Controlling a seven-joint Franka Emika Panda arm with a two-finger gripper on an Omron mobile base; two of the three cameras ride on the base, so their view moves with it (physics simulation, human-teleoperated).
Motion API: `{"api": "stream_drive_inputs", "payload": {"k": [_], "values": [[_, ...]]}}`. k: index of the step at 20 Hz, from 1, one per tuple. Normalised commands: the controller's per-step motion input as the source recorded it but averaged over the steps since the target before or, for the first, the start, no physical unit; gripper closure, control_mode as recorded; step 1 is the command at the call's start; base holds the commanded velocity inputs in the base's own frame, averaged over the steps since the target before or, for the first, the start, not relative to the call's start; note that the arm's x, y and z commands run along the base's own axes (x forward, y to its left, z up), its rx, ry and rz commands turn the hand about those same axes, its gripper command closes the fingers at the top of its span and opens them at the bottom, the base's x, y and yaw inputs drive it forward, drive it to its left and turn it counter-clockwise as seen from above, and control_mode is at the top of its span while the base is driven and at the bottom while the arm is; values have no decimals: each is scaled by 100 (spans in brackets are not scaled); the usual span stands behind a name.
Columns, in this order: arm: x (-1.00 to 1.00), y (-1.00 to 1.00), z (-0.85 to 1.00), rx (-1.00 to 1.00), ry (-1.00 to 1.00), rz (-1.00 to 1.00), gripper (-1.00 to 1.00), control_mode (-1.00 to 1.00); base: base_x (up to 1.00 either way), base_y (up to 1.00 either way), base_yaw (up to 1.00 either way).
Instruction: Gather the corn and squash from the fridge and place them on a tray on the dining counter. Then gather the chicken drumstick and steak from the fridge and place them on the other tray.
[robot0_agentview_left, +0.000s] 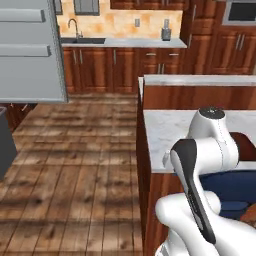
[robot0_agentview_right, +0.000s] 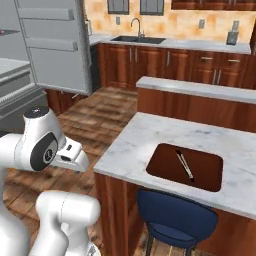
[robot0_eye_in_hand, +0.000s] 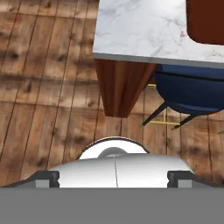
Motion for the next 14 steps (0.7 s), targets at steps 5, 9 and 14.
{"api": "stream_drive_inputs", "payload": {"k": [5, 9, 14], "values": [[0, 0, 0, 0, 0, 0, -100, 100, 44, 85, 34], [0, 0, 0, 0, 0, 0, -100, 100, 74, 58, 34], [0, 0, 0, 0, 0, 0, -100, 100, 81, 35, 38]]}}
